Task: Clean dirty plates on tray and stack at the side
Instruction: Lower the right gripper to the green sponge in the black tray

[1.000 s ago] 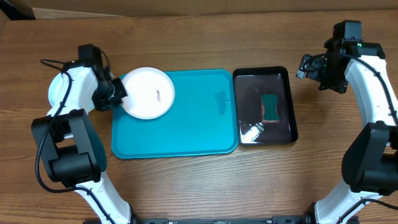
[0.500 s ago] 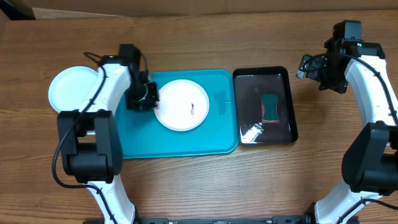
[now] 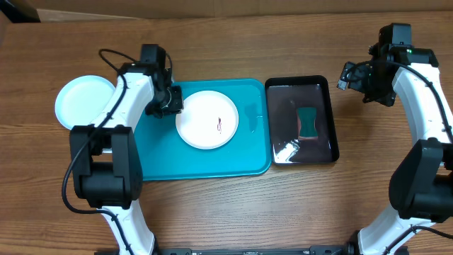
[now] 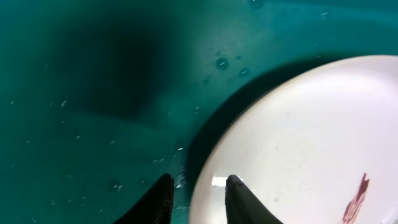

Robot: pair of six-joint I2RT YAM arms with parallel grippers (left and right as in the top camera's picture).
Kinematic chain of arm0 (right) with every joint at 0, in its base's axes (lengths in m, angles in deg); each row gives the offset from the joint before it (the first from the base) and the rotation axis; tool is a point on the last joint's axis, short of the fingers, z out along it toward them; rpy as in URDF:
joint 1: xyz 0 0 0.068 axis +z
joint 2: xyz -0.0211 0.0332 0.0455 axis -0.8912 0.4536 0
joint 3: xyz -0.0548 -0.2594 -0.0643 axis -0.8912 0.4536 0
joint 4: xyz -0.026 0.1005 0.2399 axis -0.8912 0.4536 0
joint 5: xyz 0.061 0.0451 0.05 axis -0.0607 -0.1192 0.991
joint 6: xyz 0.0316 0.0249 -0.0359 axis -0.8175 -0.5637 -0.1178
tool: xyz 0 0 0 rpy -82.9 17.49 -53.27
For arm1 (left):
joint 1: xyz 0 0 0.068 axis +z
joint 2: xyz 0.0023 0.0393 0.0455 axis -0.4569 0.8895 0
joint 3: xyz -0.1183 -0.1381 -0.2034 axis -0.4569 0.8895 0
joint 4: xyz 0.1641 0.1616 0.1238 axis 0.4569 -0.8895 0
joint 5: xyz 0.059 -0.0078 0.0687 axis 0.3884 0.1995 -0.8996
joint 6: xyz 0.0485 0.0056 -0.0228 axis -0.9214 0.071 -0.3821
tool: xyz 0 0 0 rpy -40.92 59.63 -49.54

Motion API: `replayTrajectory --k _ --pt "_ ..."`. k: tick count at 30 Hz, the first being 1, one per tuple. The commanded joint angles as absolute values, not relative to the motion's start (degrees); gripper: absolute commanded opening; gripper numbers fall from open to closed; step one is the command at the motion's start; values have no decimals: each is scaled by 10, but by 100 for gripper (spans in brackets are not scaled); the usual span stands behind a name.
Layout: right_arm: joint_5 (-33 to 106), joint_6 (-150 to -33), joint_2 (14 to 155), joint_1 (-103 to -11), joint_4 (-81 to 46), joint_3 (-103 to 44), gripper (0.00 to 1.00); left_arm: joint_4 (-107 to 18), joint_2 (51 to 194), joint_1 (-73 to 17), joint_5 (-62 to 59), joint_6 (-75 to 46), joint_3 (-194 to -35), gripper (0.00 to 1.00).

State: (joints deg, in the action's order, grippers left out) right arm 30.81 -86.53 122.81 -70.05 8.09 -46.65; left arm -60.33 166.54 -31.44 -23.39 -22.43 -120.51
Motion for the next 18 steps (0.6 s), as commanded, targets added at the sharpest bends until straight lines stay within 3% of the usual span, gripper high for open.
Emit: replayTrajectory --k 1,9,12,18 --pt "309 -867 1225 -698 80 -469 100 -593 1673 -342 -249 -233 -1200 30" --pt "309 -867 1225 -698 80 -469 100 -589 1673 -359 -330 -218 -1175 42" --pt "309 -867 1225 -698 79 -469 100 -587 1673 -358 -330 -219 -1168 38" --pt "309 -867 1225 -698 23 -469 100 -582 1673 -358 -314 -221 -1172 39"
